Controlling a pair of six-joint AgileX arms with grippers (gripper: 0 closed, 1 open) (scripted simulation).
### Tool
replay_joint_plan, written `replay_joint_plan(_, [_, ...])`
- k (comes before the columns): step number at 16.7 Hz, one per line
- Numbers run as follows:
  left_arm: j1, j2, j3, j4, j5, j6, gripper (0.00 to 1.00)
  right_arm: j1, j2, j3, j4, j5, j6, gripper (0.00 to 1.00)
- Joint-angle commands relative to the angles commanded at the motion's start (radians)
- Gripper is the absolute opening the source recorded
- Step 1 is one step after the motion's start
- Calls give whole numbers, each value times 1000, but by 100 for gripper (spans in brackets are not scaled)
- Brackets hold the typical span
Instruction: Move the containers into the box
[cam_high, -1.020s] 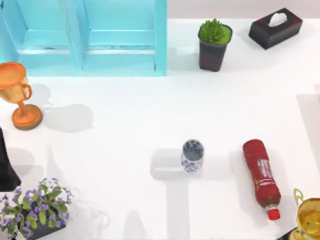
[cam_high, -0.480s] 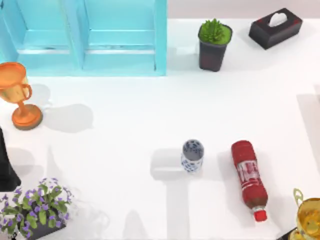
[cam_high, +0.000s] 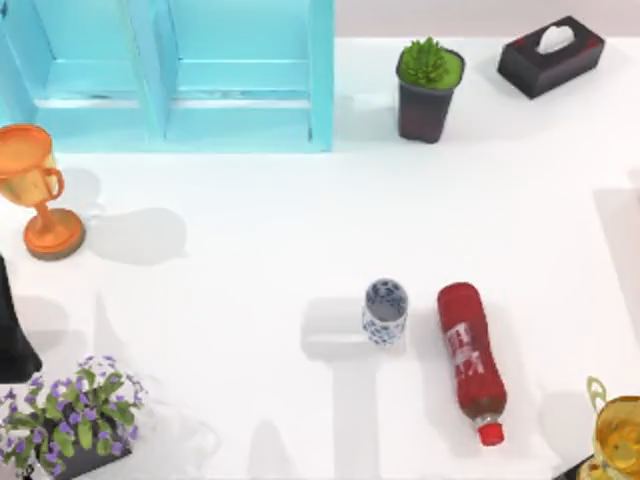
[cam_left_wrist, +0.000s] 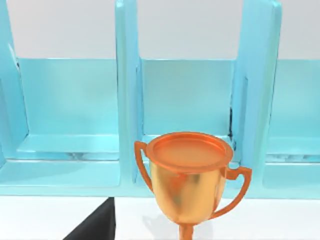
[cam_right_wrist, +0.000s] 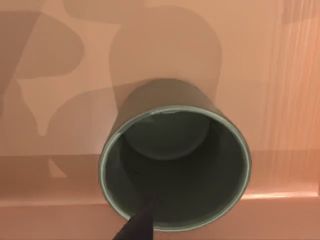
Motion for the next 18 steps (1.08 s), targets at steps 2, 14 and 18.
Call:
replay_joint_plan(2, [0,0,0,0,0,0,100,0,0,0,0,0,0,100])
replay_joint_plan(14, [0,0,0,0,0,0,100,-7,6,164,-155,4,-9,100])
replay_joint_plan(18, [0,0,0,0,0,0,100,-11,8,337,-331,4,-8,100])
